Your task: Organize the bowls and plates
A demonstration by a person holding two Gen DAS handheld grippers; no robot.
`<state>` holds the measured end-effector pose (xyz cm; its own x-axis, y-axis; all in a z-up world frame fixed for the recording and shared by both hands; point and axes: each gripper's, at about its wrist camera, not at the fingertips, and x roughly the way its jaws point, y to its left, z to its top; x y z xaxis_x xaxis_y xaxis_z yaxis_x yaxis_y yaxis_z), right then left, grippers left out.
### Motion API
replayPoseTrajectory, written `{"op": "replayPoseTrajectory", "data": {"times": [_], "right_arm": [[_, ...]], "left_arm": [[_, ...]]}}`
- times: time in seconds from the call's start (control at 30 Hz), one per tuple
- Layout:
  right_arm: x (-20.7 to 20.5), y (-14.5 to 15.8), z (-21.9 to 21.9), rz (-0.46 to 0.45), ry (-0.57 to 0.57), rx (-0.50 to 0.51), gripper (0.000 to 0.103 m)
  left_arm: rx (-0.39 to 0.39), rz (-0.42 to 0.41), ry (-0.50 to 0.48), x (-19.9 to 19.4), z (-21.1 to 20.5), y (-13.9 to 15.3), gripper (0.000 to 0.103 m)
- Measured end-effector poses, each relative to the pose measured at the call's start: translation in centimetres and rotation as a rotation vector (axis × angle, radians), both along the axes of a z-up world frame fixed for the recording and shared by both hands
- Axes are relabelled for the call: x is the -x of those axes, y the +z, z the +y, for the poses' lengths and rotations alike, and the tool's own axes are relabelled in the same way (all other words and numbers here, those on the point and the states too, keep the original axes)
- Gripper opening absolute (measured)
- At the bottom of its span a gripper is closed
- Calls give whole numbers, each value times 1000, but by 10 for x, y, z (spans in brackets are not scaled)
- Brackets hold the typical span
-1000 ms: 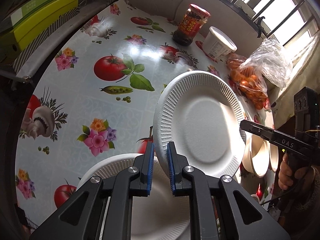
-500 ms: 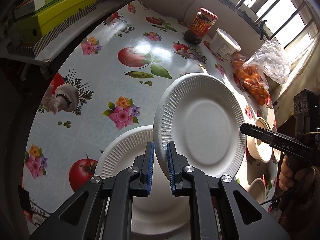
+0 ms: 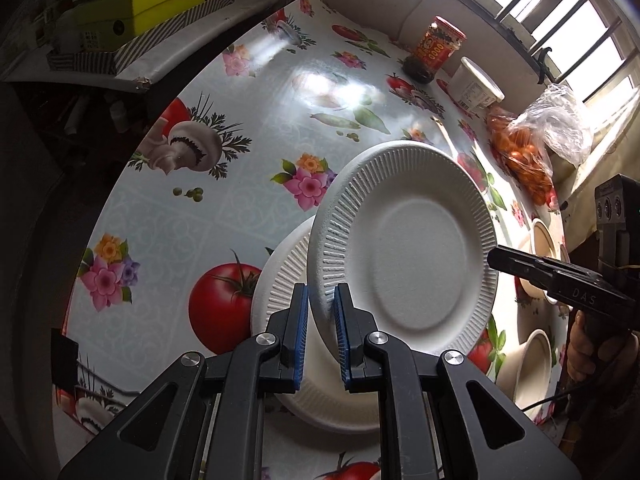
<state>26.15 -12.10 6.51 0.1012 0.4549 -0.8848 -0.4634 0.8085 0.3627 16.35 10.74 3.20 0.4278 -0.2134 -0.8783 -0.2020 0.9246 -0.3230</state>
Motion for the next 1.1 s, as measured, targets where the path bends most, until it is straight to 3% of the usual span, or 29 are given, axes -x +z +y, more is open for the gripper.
{"op": "replayPoseTrajectory", "data": {"times": [1.1], "right_arm": [[31, -17, 28, 24, 48, 42, 16]], "left_arm": [[-5, 26, 17, 37, 18, -14, 14]]}}
